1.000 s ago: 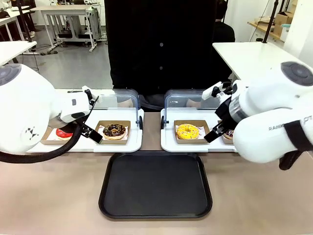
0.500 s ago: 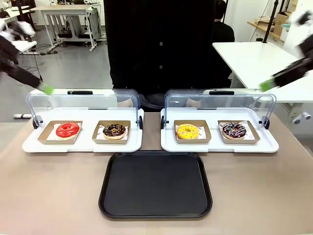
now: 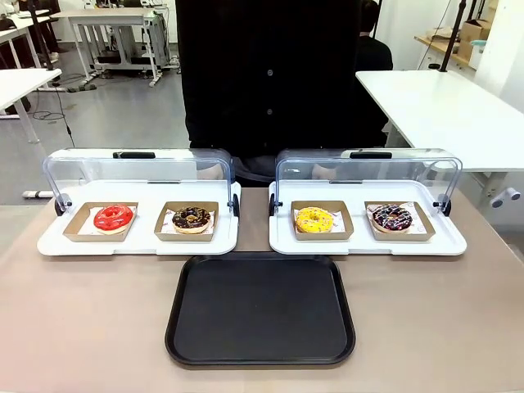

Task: Move the fourth donut from the left to the tray.
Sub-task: Pick up the Paper togo box containing the Donut indicated by the person and place it on the Handle tray.

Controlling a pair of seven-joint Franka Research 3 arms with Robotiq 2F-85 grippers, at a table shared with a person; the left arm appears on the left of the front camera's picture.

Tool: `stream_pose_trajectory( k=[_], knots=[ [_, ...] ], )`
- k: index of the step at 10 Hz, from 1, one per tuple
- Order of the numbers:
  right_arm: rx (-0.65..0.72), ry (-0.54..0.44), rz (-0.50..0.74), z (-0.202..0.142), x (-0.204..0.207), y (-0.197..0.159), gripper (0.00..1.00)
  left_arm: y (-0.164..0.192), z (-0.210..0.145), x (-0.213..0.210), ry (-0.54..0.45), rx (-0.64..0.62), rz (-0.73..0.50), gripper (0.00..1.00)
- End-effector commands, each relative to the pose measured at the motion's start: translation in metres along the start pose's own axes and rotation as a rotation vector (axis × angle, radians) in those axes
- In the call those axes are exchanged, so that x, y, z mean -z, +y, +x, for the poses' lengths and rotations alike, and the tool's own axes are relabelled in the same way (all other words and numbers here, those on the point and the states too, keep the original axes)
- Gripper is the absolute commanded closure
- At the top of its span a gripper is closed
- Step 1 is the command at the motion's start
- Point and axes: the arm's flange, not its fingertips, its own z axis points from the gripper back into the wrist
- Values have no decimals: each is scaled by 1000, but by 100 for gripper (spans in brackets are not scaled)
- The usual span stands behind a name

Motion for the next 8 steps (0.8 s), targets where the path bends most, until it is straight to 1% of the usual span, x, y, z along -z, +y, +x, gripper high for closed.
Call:
stream_pose_trajectory(
  k=[1, 3, 4, 5, 7, 8],
  knots=[
    [9, -49, 61, -10, -11, -25, 0, 25, -1, -1, -66, 51, -46, 0],
    [5, -95, 68, -22, -20, -35, 0, 23, -5, 1, -113, 86, -61, 0],
    [9, -103, 72, -23, -19, -38, 0, 19, -3, 6, -161, 110, -59, 0],
    [8, -116, 76, -23, -19, -39, 0, 20, -3, 10, -162, 107, -59, 0],
    [35, -139, 76, -20, -21, -39, 0, 23, -5, 10, -208, 132, -34, 0],
    [35, -116, 76, -30, -17, -39, 0, 21, 0, 10, -147, 88, -50, 0]
  ],
)
